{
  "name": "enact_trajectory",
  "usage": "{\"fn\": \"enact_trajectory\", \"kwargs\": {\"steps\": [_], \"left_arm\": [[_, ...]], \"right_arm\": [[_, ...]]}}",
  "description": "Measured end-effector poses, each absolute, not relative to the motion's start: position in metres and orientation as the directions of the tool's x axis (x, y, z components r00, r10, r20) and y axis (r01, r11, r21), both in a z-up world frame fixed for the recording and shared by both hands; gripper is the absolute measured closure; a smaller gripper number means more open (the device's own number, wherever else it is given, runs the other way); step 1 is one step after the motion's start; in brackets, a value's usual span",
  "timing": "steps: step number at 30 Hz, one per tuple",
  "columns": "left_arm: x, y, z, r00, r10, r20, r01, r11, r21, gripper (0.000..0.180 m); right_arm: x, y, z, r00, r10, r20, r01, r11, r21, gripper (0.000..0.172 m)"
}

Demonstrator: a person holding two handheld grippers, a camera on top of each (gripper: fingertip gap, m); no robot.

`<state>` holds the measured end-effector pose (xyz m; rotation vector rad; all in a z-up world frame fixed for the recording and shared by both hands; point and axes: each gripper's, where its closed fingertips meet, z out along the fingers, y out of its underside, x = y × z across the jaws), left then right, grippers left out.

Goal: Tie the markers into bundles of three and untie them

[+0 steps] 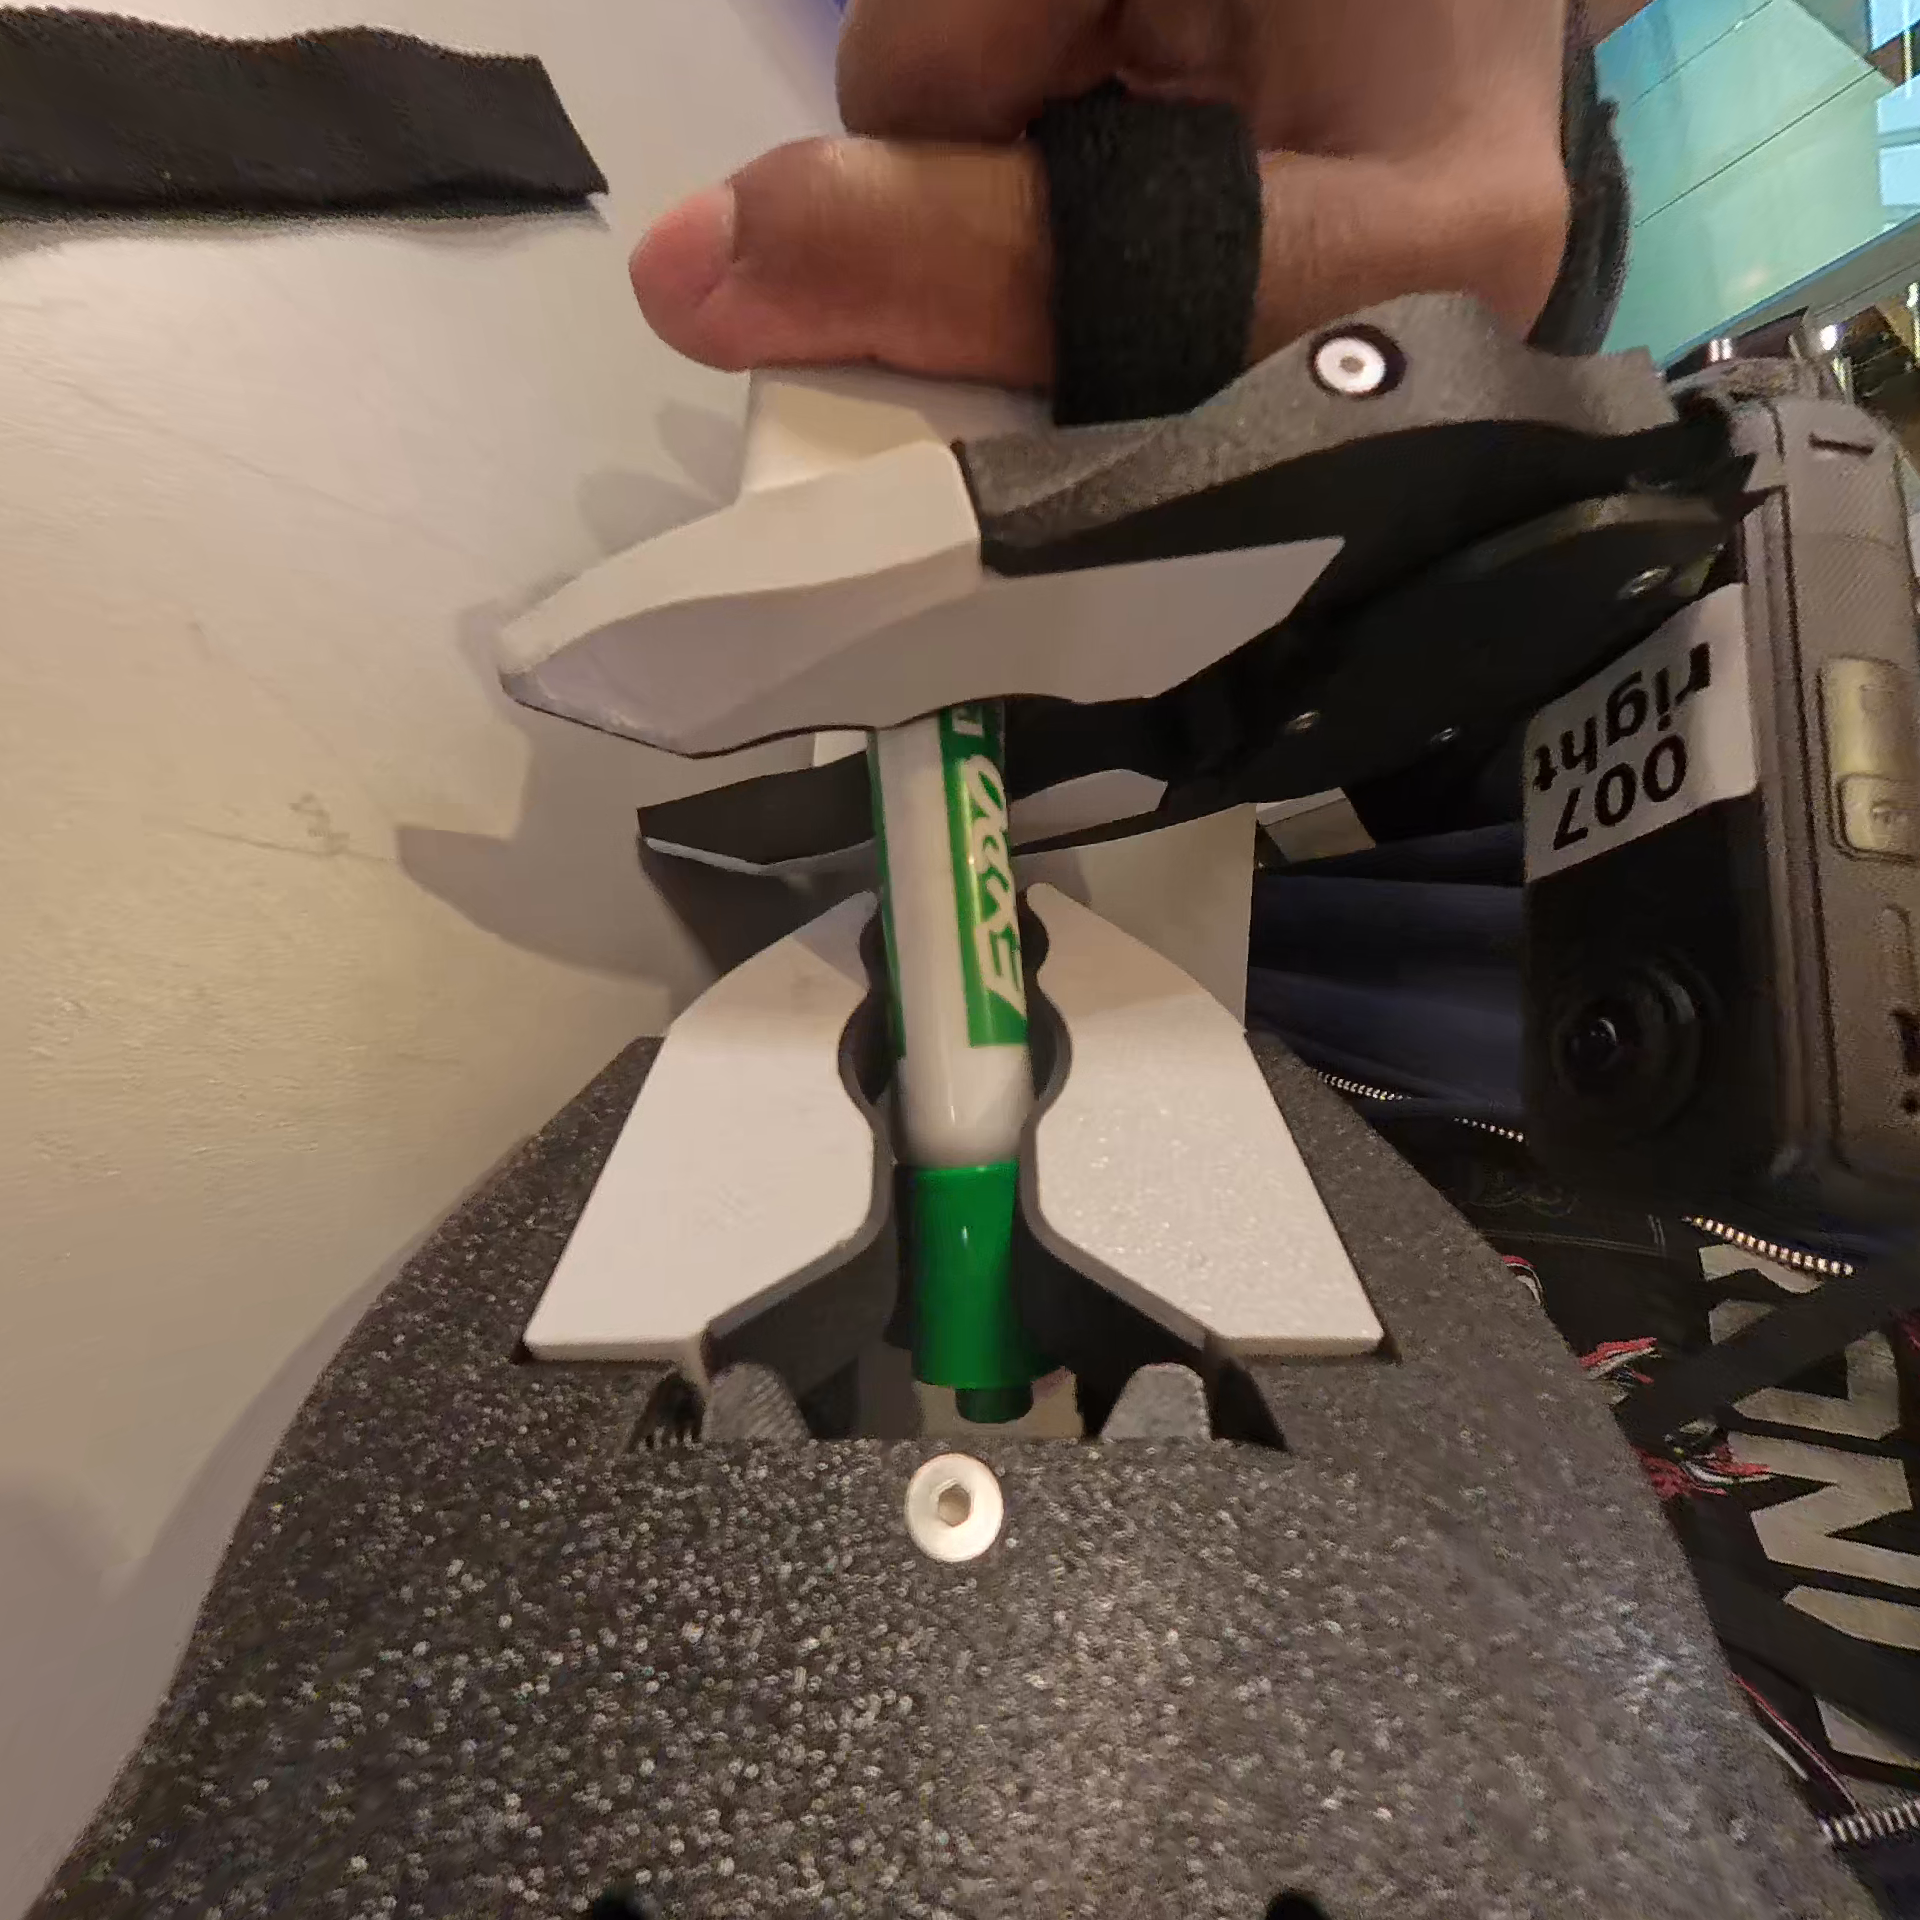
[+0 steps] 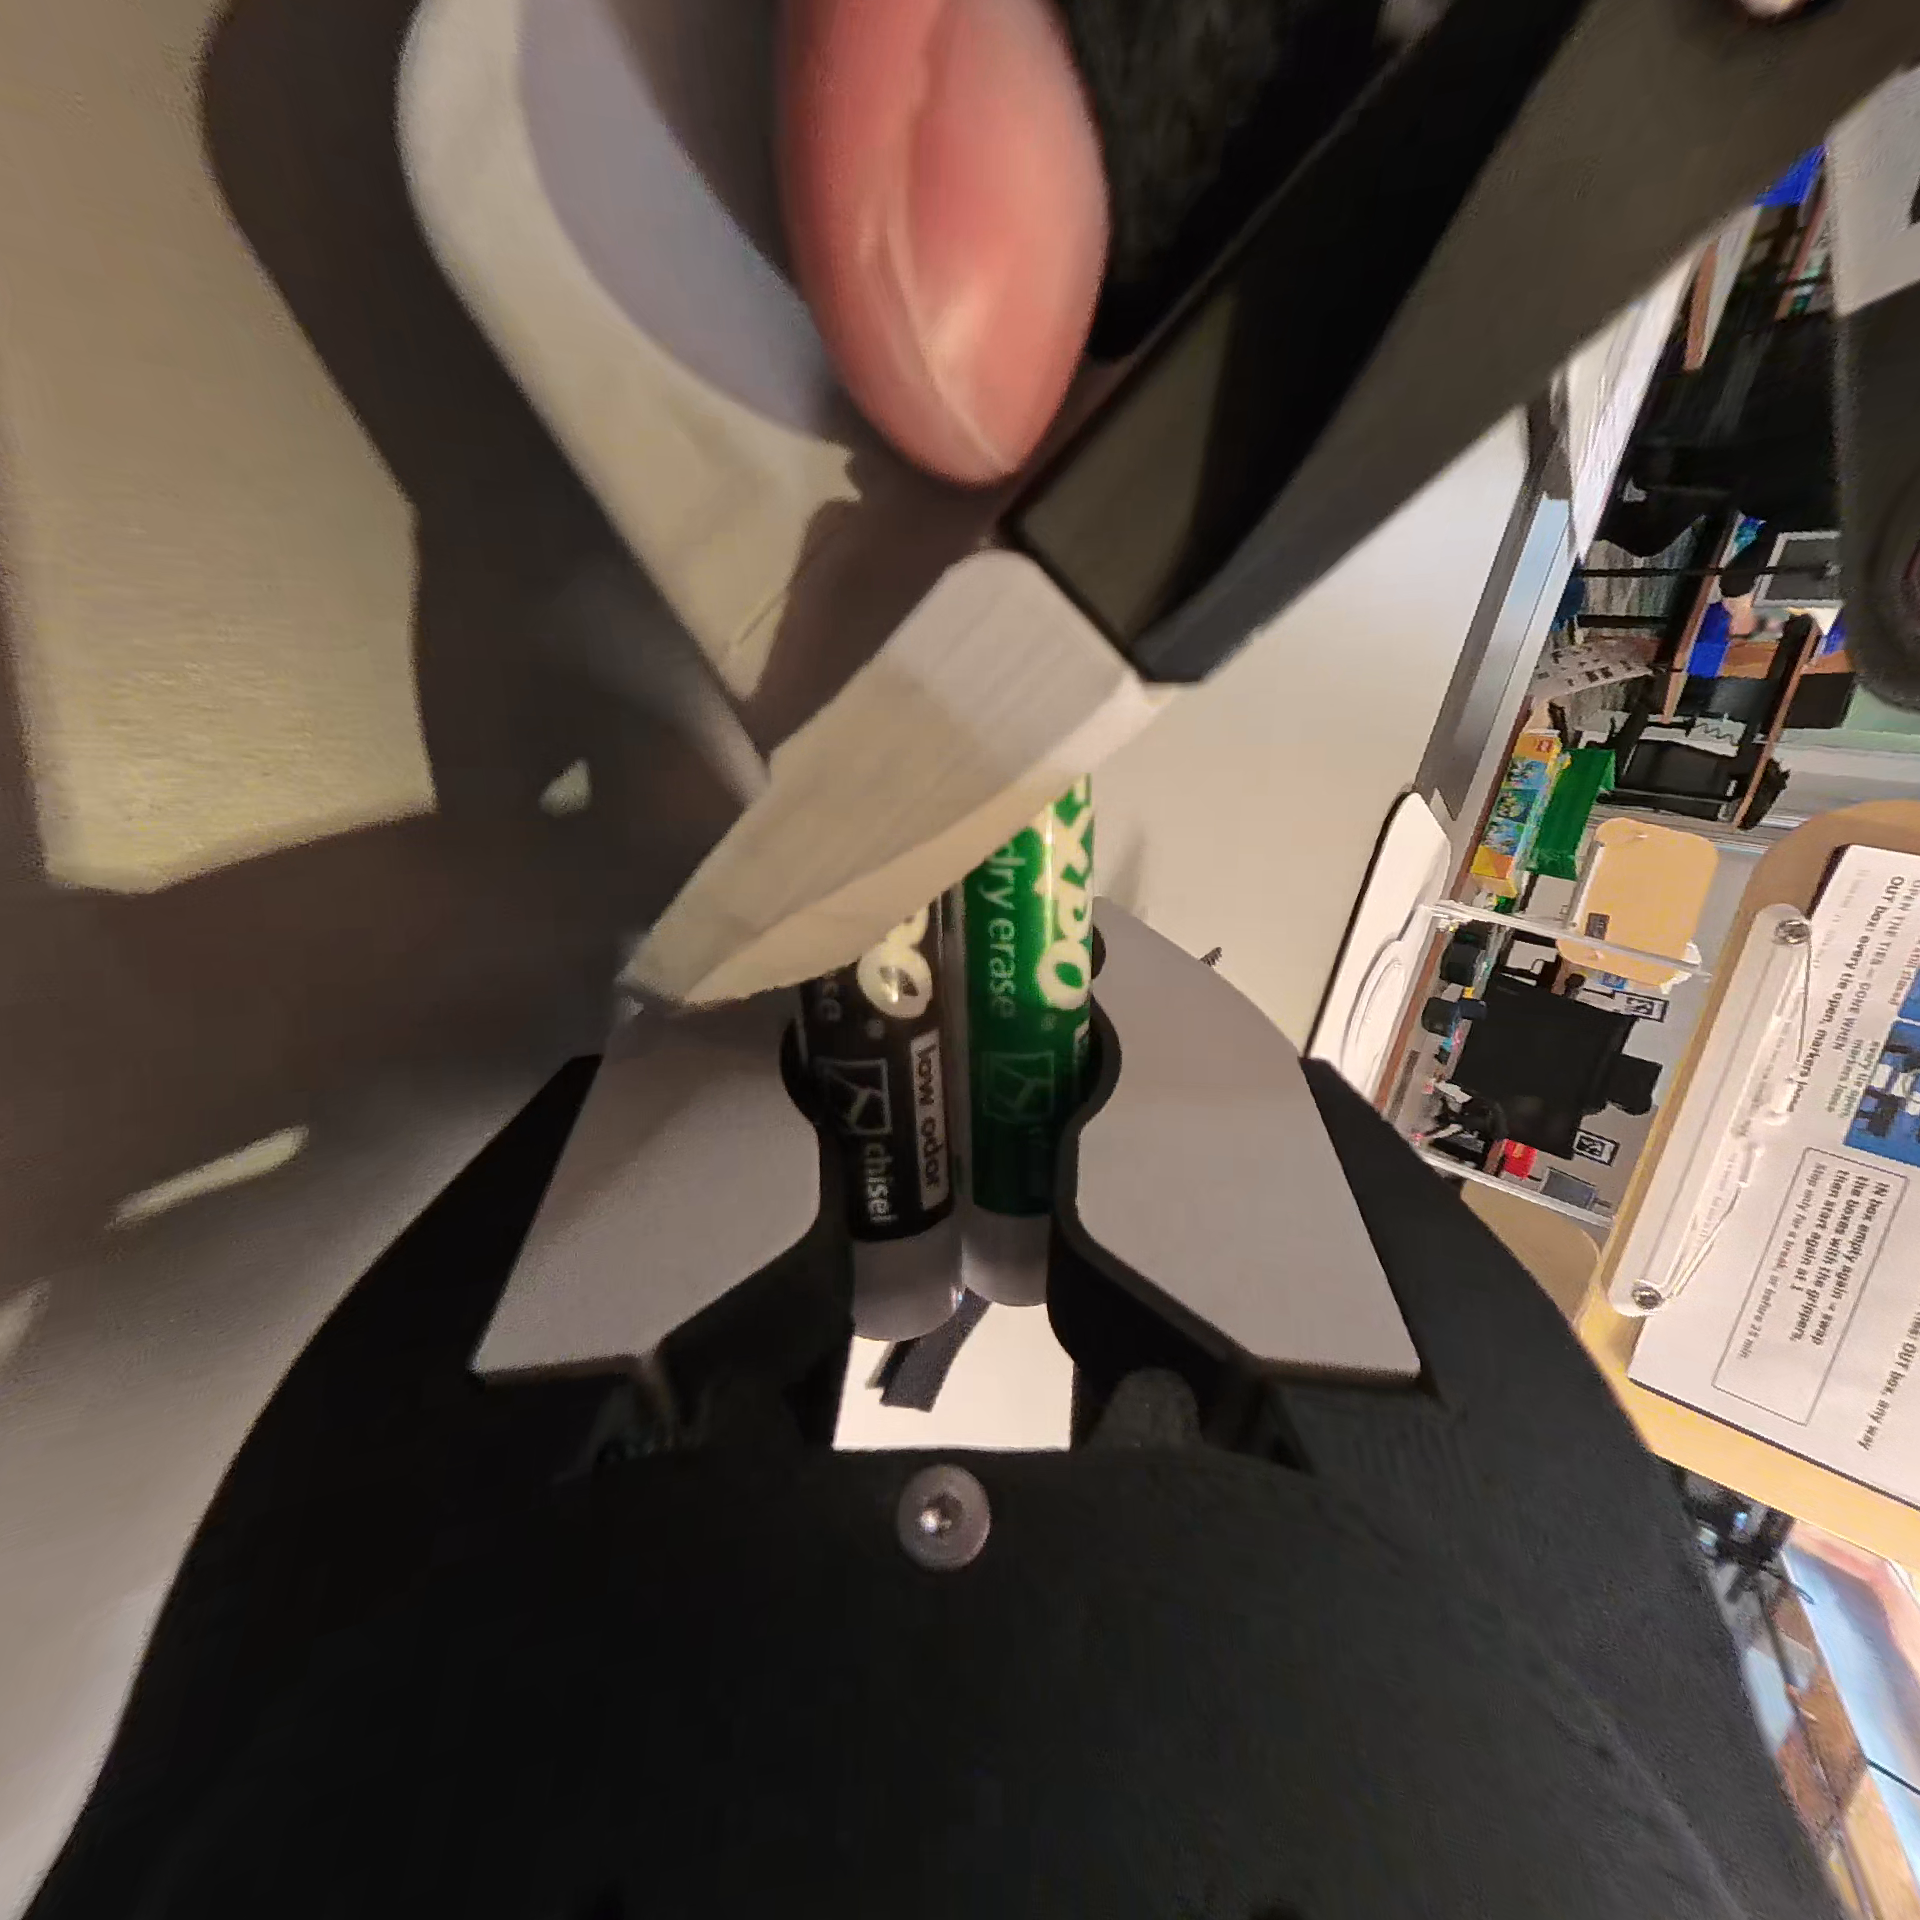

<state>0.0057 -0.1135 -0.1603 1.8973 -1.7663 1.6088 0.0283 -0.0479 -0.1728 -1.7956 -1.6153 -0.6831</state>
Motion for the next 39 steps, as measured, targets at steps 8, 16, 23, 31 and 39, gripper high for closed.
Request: {"fn": "enact_trajectory", "kwargs": {"steps": [8,16,23,31,39], "left_arm": [[-0.001,-0.107,-0.151,-0.253,-0.674,0.694,-0.743,-0.324,-0.586,0.157],[-0.017,-0.096,-0.132,-0.337,-0.643,0.688,-0.664,-0.356,-0.658,0.137],[-0.036,-0.076,-0.127,-0.322,-0.816,0.48,-0.55,-0.251,-0.796,0.111],[-0.037,-0.046,-0.092,-0.128,-0.543,0.83,0.004,-0.837,-0.547,0.117],[-0.022,-0.054,-0.096,-0.098,-0.558,0.824,0.016,-0.829,-0.56,0.125]], "right_arm": [[0.03,-0.053,-0.175,0.174,0.726,0.665,0.981,-0.073,-0.178,0.129],[0.034,-0.063,-0.18,0.208,0.834,0.51,0.968,-0.099,-0.231,0.129],[0.037,-0.065,-0.18,0.276,0.863,0.423,0.946,-0.166,-0.28,0.129],[0.026,-0.069,-0.177,0.453,0.852,0.262,0.851,-0.326,-0.412,0.128],[0.011,-0.076,-0.169,0.494,0.84,0.224,0.834,-0.386,-0.393,0.129]]}}
